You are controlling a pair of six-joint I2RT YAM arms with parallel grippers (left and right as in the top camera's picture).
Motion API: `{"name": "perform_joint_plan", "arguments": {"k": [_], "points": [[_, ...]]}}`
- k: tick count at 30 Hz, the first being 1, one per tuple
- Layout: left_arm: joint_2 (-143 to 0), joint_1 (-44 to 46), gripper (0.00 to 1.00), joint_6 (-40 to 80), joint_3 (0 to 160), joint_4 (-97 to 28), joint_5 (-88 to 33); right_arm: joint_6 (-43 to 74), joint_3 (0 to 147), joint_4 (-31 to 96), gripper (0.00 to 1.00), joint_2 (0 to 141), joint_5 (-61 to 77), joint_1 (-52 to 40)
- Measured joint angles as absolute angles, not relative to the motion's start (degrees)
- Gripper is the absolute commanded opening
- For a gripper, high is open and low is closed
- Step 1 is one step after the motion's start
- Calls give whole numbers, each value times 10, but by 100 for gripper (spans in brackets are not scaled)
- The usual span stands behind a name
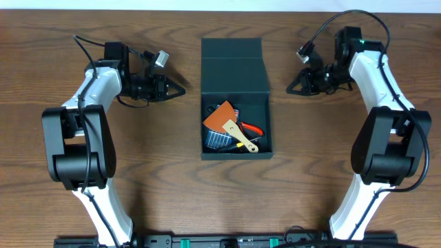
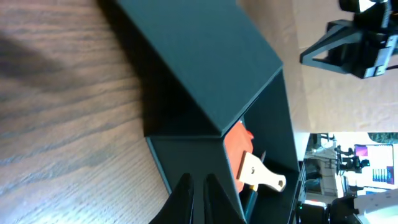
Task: Pack container
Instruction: 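Move both grippers to the box lid's left and right edges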
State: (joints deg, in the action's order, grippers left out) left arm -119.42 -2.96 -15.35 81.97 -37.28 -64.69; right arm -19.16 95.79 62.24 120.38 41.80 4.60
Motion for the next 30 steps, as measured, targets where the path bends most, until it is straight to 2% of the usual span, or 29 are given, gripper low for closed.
{"name": "perform_joint_plan", "arguments": {"k": [10,22,30], "points": [[-1194,-20,6,-153,820,-350,-654,-166,915,561,1,1204,482,71],[-1202,2,6,-134,820,-318,-626,-78,913,515,1,1207,466,76],[-1262,2,6,-122,820,-308,-624,-36,913,501,1,1214,452,76]]}}
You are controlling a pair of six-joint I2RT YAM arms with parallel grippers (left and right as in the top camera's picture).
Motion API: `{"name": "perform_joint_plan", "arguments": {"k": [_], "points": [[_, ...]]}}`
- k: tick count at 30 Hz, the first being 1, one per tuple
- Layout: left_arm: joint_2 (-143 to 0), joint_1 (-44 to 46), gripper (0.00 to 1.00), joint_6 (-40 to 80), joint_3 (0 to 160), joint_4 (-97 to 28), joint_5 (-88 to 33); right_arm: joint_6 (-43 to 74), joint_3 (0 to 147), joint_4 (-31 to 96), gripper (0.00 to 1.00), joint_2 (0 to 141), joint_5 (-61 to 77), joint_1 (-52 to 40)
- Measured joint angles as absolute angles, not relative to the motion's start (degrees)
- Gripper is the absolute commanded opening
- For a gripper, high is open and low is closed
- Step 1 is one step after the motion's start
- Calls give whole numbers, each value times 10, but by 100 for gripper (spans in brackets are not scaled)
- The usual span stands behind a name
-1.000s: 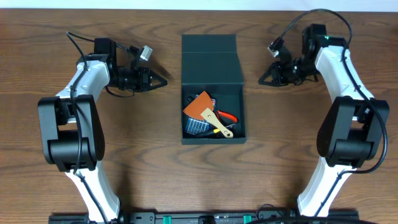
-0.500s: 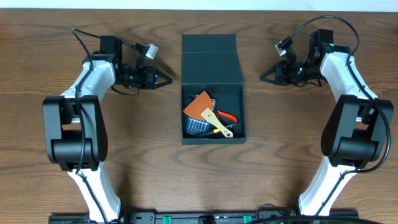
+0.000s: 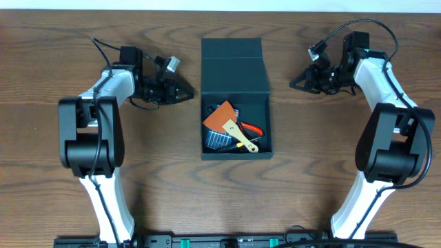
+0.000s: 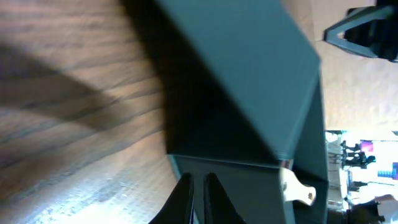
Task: Pack container
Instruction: 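Move both grippers to the box lid's left and right edges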
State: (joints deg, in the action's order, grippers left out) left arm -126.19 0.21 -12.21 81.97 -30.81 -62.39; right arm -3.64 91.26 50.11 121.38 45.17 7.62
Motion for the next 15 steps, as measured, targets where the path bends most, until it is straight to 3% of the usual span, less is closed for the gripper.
{"name": "perform_joint_plan", "arguments": {"k": [15], "points": [[-1283,30,6,-86,820,-241,-621,31,912,480,1,1289,448,72]]}}
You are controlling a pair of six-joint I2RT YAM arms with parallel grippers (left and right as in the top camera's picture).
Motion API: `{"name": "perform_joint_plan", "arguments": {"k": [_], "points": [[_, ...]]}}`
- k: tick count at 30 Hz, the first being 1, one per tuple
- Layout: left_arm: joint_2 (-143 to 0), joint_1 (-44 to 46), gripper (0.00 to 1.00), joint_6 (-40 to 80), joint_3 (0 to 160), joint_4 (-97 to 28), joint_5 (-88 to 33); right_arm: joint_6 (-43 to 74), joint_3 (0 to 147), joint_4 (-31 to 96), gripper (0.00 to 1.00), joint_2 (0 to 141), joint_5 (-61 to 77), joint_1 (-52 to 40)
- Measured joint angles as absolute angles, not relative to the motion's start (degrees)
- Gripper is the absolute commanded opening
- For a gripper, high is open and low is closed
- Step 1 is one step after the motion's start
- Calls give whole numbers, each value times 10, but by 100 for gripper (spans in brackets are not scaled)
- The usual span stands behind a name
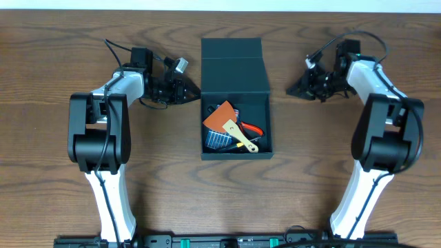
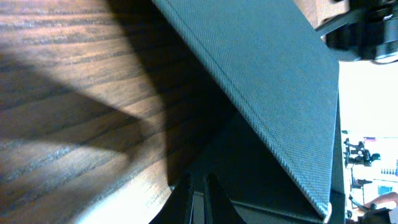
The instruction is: Pack container
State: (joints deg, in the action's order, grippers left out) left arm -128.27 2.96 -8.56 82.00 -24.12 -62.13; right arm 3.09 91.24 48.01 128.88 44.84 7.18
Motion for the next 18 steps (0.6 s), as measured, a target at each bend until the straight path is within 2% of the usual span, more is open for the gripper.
{"name": "perform_joint_plan", "arguments": {"k": [18], "points": [[-1283,29,6,-74,820,-225,-621,38,911,437,1,1329,487,6]]}}
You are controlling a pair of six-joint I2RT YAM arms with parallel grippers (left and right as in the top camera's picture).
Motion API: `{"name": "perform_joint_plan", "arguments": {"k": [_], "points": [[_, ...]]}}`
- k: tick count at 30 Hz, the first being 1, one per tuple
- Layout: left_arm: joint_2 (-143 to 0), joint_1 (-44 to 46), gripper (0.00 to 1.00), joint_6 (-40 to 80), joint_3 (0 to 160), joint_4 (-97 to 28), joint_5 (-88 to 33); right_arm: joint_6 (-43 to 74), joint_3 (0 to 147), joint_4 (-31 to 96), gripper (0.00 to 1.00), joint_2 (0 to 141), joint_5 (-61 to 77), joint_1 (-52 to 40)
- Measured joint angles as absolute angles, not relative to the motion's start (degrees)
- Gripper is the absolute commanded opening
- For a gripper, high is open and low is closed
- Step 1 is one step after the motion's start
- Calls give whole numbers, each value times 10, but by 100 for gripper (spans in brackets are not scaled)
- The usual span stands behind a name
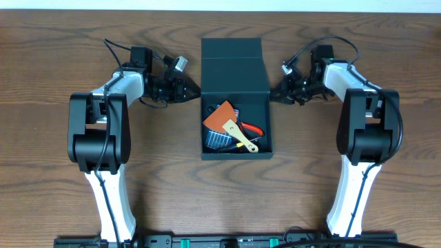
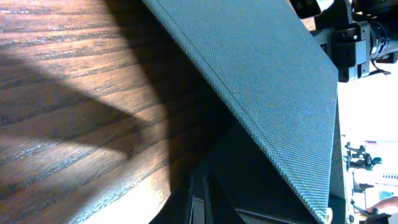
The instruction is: Pack container
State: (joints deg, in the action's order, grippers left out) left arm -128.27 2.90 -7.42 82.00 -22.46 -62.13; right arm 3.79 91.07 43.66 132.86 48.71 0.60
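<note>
The dark box (image 1: 236, 141) sits open mid-table, its lid (image 1: 231, 65) laid flat behind it. Inside lie an orange piece (image 1: 220, 116), a wooden-handled brush (image 1: 241, 136) and a red-handled tool (image 1: 253, 128). My left gripper (image 1: 197, 89) is shut, its tip against the box's left side where the lid hinges. The right gripper (image 1: 273, 94) is shut, its tip against the right side at the same height. In the left wrist view the lid (image 2: 261, 74) fills the frame and the left gripper (image 2: 200, 198) points under its shadowed edge.
Bare wooden table (image 1: 158, 158) lies all round the box. Both arms reach in from the sides, their cables looping above the wrists near the table's far edge.
The right gripper has moved left from a little off the box to its right side. The left gripper sits a touch closer in against the left side. The box and its contents have not shifted.
Both grippers were shut and well clear of the open box, one on each side. Then each stood nearer and further back. The left tip was at the hinge corner, and now the right tip is against the opposite side.
</note>
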Motion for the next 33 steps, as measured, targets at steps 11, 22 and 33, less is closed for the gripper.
{"name": "perform_joint_plan", "arguments": {"k": [11,22,33], "points": [[-1283,29,6,-72,820,-213,-621,44,911,417,1,1329,489,-1],[-1301,29,5,-71,820,-199,-630,57,910,362,1,1330,489,-1],[-1317,29,6,-63,834,-190,-635,61,910,309,1,1331,502,-1]]}}
